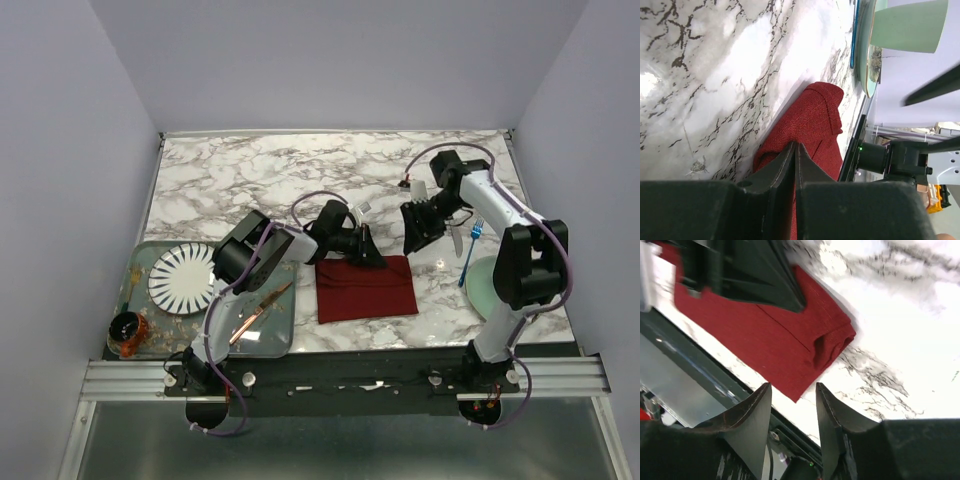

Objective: Fold the napkin into a case and place the utensils inside
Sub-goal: Smooth out the 2/3-rectangle-folded napkin at the center of the board.

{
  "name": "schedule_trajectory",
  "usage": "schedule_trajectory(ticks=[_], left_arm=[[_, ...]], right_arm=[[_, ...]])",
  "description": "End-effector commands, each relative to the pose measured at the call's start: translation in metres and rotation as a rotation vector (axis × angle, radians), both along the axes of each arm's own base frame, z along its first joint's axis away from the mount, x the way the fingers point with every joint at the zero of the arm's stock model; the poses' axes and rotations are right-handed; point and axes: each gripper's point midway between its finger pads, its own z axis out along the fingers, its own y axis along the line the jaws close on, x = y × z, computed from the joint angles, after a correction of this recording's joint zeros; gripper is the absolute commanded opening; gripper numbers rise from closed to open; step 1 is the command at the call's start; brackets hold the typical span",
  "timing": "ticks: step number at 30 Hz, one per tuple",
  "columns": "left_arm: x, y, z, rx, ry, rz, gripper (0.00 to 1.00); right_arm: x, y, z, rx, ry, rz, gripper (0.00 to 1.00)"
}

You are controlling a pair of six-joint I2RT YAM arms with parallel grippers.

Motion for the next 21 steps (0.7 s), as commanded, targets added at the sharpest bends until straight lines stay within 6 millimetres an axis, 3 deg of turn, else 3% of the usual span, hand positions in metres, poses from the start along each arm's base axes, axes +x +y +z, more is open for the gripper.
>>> schedule_trajectory(ticks=[1, 3, 8, 11, 15, 18, 21], left_arm=[[-0.008, 0.020, -0.048, 0.159, 0.052, 0.023, 0.16], [-0.007, 0.020, -0.046, 0.158, 0.042, 0.021, 0.16], [-0.008, 0.022, -0.049, 0.177, 0.031, 0.009, 0.16], [-0.008, 0.023, -0.049, 0.179, 0.030, 0.005, 0.17], [-0.008, 0.023, -0.047, 0.175, 0.011, -0.014, 0.18], [-0.005, 0.023, -0.042, 0.170, -0.005, -0.025, 0.22], [0.003, 0.030, -0.031, 0.146, -0.036, -0.037, 0.29]], right_arm=[[0.005, 0.027, 0.029, 0.207, 0.021, -0.019, 0.49], [0.009, 0.041, 0.032, 0.292, 0.049, -0.040, 0.47], [0.012, 0.055, 0.012, 0.361, 0.179, -0.115, 0.41], [0.003, 0.048, -0.015, 0.301, 0.225, -0.125, 0.38], [-0.013, 0.017, -0.065, 0.123, 0.296, -0.169, 0.33], [-0.021, 0.004, -0.083, 0.062, 0.341, -0.196, 0.33], [-0.018, 0.002, -0.083, 0.038, 0.345, -0.216, 0.32]])
